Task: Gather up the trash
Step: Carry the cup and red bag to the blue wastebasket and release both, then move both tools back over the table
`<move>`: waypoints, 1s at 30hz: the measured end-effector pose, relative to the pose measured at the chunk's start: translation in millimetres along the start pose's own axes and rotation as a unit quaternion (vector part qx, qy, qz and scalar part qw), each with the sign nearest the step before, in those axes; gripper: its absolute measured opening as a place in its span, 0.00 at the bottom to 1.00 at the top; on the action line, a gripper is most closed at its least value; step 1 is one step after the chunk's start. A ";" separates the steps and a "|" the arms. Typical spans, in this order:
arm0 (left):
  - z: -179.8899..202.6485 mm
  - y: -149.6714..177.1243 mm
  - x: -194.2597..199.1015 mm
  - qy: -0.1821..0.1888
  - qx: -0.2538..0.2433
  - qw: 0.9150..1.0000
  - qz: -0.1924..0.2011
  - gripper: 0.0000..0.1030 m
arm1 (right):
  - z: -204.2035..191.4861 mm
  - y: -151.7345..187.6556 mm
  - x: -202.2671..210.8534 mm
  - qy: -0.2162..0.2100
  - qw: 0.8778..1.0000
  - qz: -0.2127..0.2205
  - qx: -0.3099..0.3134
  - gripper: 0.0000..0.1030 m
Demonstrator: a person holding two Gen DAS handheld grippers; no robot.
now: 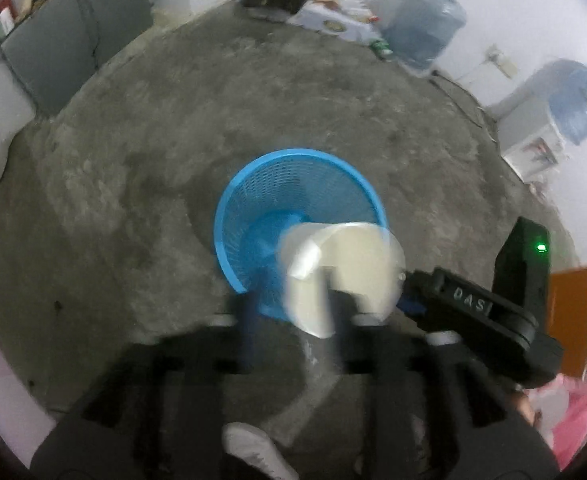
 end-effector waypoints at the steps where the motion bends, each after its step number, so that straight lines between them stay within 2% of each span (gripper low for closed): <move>1: -2.6 -1.7 -8.7 -0.004 0.014 1.000 0.003 0.58 | 16.3 -3.4 -9.0 0.008 1.000 -0.008 -0.018 0.68; 4: -11.2 4.5 -22.0 -0.004 0.052 0.999 0.000 0.67 | 60.8 -3.0 -21.9 0.056 0.995 -0.021 -0.075 0.70; 6: -13.6 11.4 -24.0 0.009 0.060 0.998 -0.003 0.67 | 71.9 -0.7 -21.9 0.063 0.995 -0.016 -0.080 0.70; 8: -17.0 12.9 -16.3 0.002 0.050 0.999 0.009 0.67 | 70.1 2.5 -19.9 0.057 0.996 -0.014 -0.067 0.72; 11: -22.0 8.5 1.8 0.002 0.039 0.999 0.038 0.67 | 59.2 8.6 -4.9 0.044 0.998 -0.001 -0.050 0.73; 13: -21.2 6.9 29.5 0.012 0.031 0.997 0.064 0.67 | 45.1 14.9 10.2 0.035 0.999 0.014 -0.037 0.73; 15: -19.0 8.5 59.4 0.027 0.018 0.995 0.092 0.67 | 23.6 28.9 30.8 0.030 0.999 0.032 -0.005 0.73; 18: -23.5 22.1 114.2 0.064 0.004 0.989 0.133 0.67 | -16.3 58.8 66.2 0.049 0.994 0.067 0.068 0.73; 20: -32.0 32.8 140.7 0.075 0.008 0.986 0.150 0.67 | -44.3 81.0 85.2 0.064 0.987 0.084 0.120 0.73; 24: -65.2 72.0 202.4 0.091 0.021 0.982 0.163 0.68 | -105.8 130.7 122.9 0.071 0.966 0.123 0.217 0.87; 26: -85.8 96.1 232.8 0.115 0.040 0.979 0.166 0.70 | -136.7 157.0 140.8 0.085 0.948 0.142 0.272 0.93; 27: -95.3 107.0 244.7 0.122 0.047 0.977 0.167 0.74 | -149.8 169.6 147.5 0.095 0.938 0.149 0.299 0.94; 29: -120.8 133.5 273.0 0.131 0.062 0.973 0.181 0.75 | -171.2 191.4 157.9 0.122 0.916 0.160 0.348 0.94; 30: -138.0 150.5 290.0 0.129 0.071 0.970 0.195 0.76 | -181.8 202.6 162.9 0.141 0.900 0.167 0.378 0.94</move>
Point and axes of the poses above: each gripper's, at about its wrist camera, not at the fingertips, and x roughly against the way its jaws point, z to its right, y to its underside, the point moved 9 cm from there along -x, roughly the way its jaws point, and after that the axes turned 12 degrees about -y, right-handed, at the moved point
